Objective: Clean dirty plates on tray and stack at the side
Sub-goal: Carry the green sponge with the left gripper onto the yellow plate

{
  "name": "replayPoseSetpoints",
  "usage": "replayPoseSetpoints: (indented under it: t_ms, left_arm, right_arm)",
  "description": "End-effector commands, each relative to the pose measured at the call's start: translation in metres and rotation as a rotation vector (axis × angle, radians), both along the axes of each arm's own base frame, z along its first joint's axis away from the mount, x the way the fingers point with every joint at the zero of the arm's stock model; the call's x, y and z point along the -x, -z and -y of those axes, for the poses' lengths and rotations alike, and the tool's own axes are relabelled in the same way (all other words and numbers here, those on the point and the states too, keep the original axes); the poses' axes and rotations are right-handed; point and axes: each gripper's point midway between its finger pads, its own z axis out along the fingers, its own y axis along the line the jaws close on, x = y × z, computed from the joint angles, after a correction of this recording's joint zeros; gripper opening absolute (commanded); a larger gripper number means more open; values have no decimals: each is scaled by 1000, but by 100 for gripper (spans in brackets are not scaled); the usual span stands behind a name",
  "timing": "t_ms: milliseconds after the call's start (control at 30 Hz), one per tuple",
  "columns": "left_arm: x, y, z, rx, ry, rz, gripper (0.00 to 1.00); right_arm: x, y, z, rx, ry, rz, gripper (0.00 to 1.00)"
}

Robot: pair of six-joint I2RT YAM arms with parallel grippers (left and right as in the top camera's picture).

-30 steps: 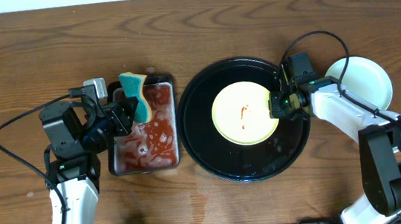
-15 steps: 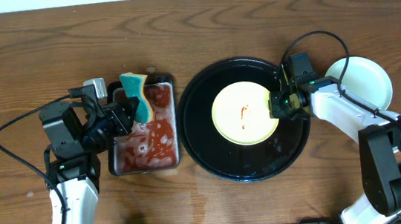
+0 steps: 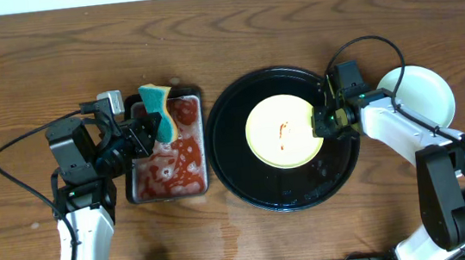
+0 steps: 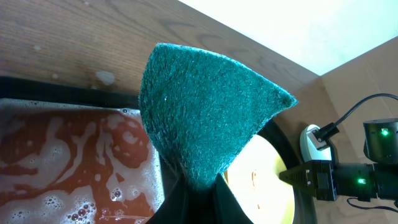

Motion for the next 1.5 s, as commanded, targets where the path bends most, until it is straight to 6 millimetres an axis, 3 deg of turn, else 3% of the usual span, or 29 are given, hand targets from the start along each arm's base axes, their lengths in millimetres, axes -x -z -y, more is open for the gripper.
replayPoseSetpoints:
  t_ms: [0,467,633,767,933,1033,1133,1300,1467]
  left_arm:
    - [0,-5,2,12,15,15,7]
    - [-1,-3,4,2,14,12,7]
    - [-6,11,6,-74,-35,-26,8]
    - [-6,38,12,-172,-74,-105,8]
    - [4,90,16,-362,-116,-263,7]
    - [8,107,25,-419,-95,-305,7]
    - [8,105,34,-423,-69,-300,7]
    - [1,84,42,-443,-52,-295,7]
    - [-1,58,75,-432,37,-251,7]
  right_arm:
    - [9,7,1,16,-5,-26,1]
    - [9,7,1,15,-5,-26,1]
    - [10,7,1,14,-7,-28,1]
    - [12,7,-6,16,-37,-28,1]
    - [18,7,-21,23,-107,-22,1]
    - [20,7,-28,23,-132,-18,1]
    - [20,8,-29,37,-135,-15,1]
    - [21,8,-28,37,-134,-16,1]
    - [21,8,-30,36,-136,-18,1]
